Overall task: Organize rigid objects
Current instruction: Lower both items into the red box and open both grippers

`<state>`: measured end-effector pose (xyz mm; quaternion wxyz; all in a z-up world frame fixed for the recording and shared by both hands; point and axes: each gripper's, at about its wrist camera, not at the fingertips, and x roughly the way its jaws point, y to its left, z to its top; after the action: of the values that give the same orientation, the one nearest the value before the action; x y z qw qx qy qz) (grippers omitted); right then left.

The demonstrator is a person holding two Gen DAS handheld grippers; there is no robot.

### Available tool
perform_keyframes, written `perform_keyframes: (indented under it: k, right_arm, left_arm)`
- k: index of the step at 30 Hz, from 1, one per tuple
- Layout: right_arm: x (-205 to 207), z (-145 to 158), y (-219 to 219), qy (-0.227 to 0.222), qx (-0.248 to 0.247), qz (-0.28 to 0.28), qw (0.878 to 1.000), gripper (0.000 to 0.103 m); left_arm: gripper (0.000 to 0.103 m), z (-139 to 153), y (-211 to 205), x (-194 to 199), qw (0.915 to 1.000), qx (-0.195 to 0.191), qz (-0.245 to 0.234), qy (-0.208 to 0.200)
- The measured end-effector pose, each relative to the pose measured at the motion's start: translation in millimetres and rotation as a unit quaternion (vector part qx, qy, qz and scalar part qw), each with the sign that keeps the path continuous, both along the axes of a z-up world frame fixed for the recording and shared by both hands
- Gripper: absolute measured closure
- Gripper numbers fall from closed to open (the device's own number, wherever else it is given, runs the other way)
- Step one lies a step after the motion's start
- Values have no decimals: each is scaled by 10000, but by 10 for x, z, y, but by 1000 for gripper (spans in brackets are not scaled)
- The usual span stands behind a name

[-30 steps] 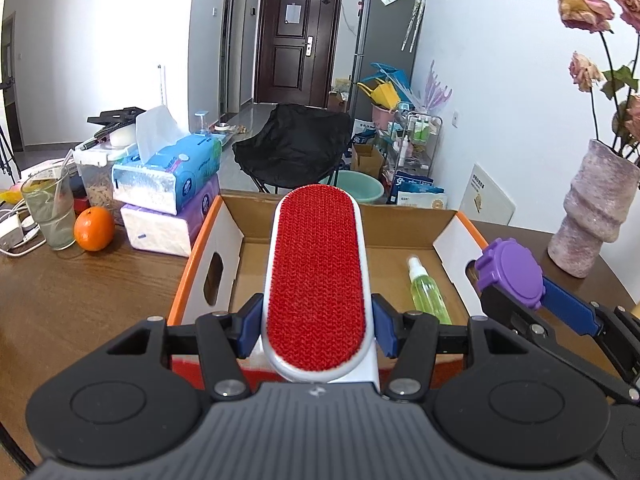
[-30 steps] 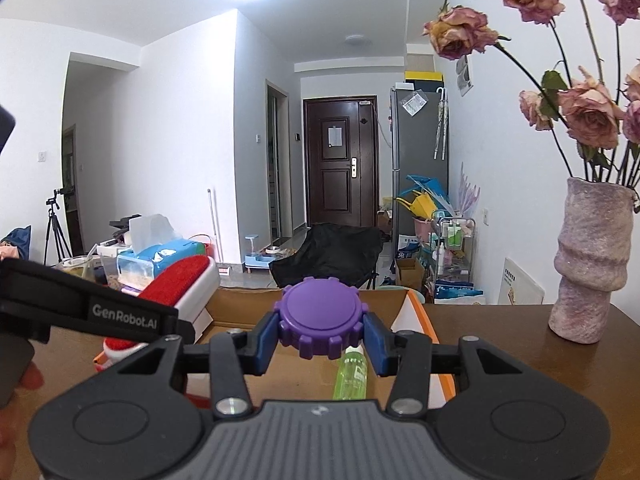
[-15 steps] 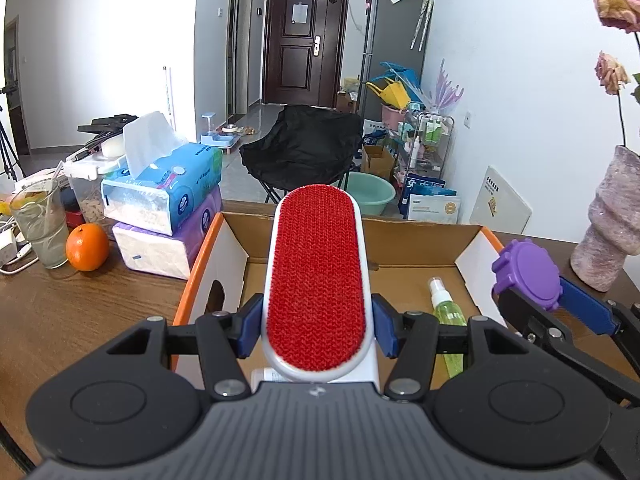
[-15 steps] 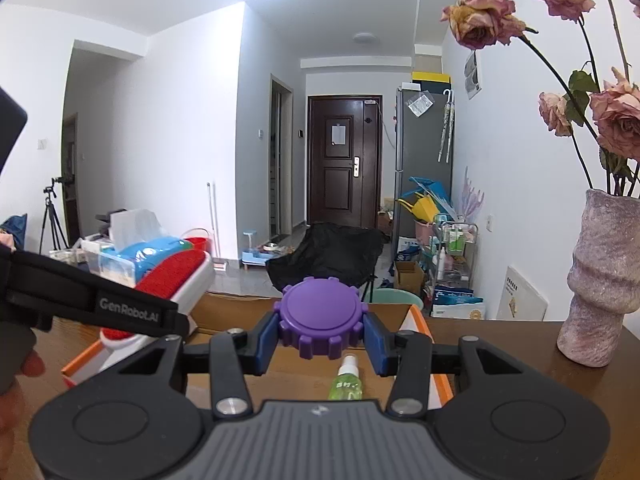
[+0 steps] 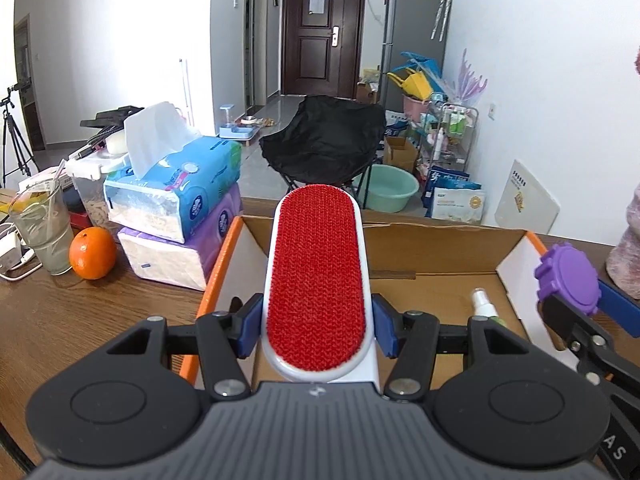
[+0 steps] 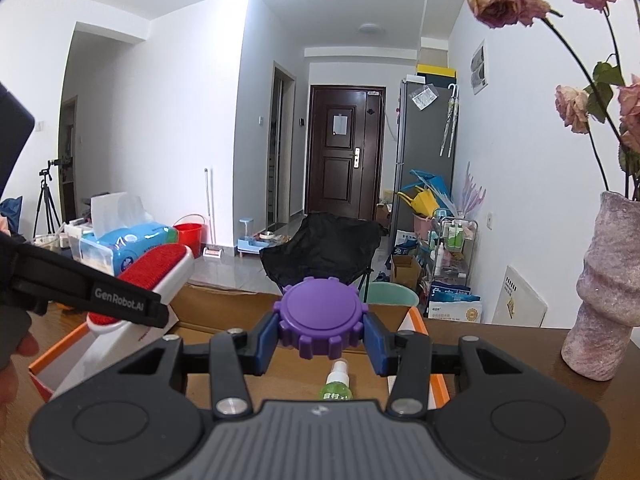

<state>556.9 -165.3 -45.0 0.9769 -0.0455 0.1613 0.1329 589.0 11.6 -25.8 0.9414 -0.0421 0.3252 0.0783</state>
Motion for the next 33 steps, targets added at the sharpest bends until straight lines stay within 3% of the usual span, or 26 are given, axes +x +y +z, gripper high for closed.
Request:
perform_keyframes:
  k: [5, 6, 7, 8, 10, 13, 33]
  right_arm:
    - [51, -42, 9, 135, -16, -24, 9999, 58]
    - [71, -45, 2, 202, -9, -51, 9998, 57]
    - [85, -51, -8, 283, 9, -89, 9996, 49]
    - [99, -57, -18, 356, 13, -145, 9993, 27]
    - [126, -64, -37, 393, -17, -344, 9986, 0]
    - [122, -67, -57, 366, -41, -479, 9982, 0]
    - [-89, 34, -93, 305, -84, -458, 9984, 0]
  left_arm:
    - [44, -61, 25, 60, 9999, -27, -66, 153]
    - [32, -65, 21, 60, 9998, -15, -62, 213]
    - [6, -59, 14, 50, 9997, 37, -28, 231]
    - [0, -40, 7, 22, 9998, 96, 64, 181]
    - [0, 34, 11, -55, 9998, 148, 155, -12]
    - [0, 80, 29, -106, 9999, -46, 90, -42]
    - [0, 128, -64, -309, 9998, 80, -29, -153]
